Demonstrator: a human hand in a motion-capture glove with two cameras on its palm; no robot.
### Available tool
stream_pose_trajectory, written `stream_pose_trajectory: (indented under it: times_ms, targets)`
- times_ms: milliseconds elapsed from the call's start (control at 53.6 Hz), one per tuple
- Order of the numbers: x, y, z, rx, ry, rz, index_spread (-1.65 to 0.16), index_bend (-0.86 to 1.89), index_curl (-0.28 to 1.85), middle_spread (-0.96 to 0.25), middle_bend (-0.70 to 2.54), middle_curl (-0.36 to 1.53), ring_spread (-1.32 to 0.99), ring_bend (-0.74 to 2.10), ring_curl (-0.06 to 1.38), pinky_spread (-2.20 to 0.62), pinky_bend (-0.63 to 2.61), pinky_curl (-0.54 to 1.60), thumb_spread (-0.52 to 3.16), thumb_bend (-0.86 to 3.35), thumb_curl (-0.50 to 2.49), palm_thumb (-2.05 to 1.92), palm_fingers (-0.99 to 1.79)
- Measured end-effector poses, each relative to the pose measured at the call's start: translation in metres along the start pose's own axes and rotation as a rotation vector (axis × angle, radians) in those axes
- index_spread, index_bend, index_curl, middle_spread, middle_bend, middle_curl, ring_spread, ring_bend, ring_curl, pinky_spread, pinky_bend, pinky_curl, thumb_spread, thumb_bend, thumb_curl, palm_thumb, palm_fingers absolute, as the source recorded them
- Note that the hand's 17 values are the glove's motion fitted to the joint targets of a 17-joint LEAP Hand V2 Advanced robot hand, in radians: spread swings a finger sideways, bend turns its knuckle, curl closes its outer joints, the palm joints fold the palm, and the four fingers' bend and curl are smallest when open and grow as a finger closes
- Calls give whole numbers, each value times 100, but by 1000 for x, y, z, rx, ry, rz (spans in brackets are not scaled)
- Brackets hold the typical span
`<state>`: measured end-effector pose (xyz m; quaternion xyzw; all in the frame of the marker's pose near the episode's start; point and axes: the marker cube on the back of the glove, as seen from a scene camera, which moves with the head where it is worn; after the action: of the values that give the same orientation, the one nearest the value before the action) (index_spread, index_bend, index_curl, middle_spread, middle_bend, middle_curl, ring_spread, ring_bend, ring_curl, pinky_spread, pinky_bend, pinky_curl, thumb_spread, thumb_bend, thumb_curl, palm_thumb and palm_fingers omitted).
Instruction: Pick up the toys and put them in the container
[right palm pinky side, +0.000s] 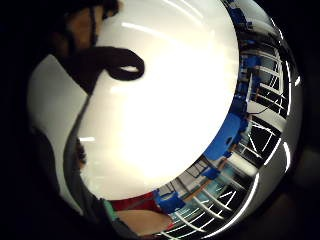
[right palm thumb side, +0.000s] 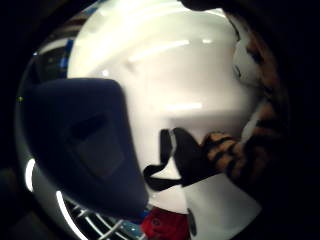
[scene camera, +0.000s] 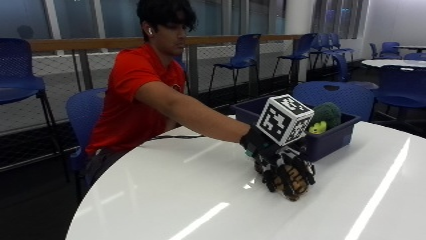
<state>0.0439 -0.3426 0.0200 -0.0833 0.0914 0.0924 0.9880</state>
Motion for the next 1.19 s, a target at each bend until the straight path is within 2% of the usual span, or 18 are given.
stream_pose_trajectory:
  times_ms: [93, 168, 224, 280, 317, 448, 485, 504, 765, 1194]
  targets:
    - [7, 1, -1, 1, 7, 20, -38, 24, 27, -4, 9, 16, 5, 45, 29, -6, 124, 34, 123, 7, 31, 20, 8]
    - [13, 2, 1, 61, 19, 34, -39, 31, 30, -7, 10, 15, -2, 54, 31, -14, 121, 33, 128, 10, 34, 27, 19]
    - [16, 2, 2, 117, 31, 34, -39, 34, 32, -14, 17, 16, -12, 63, 33, -23, 121, 32, 132, 19, 38, 41, 43]
    - [21, 5, 3, 168, 30, 29, -39, 32, 32, -19, 19, 18, -21, 65, 33, -30, 122, 31, 133, 22, 42, 49, 55]
    - [24, 7, 4, 193, 34, 23, -39, 33, 34, -24, 26, 20, -27, 70, 35, -35, 117, 31, 128, 24, 45, 55, 67]
    - [30, 20, 2, 199, 63, -4, -40, 35, 39, -34, 37, 26, -41, 70, 37, -43, 110, 30, 108, 22, 53, 64, 86]
    - [31, 25, 1, 193, 45, -13, -40, 33, 39, -36, 35, 27, -43, 68, 36, -44, 110, 31, 105, 21, 55, 64, 79]
    - [31, 28, 0, 188, 31, -19, -40, 36, 42, -37, 40, 29, -44, 72, 39, -44, 107, 31, 102, 21, 56, 66, 90]
    - [30, 110, -34, 256, 23, -164, -42, 29, 49, -45, 39, 34, -49, 76, 41, -48, 99, 32, 82, 14, 67, 67, 96]
    - [16, 200, -100, 402, 24, -230, -46, 18, 64, -50, 28, 41, -49, 72, 42, -49, 96, 34, 76, 6, 79, 66, 95]
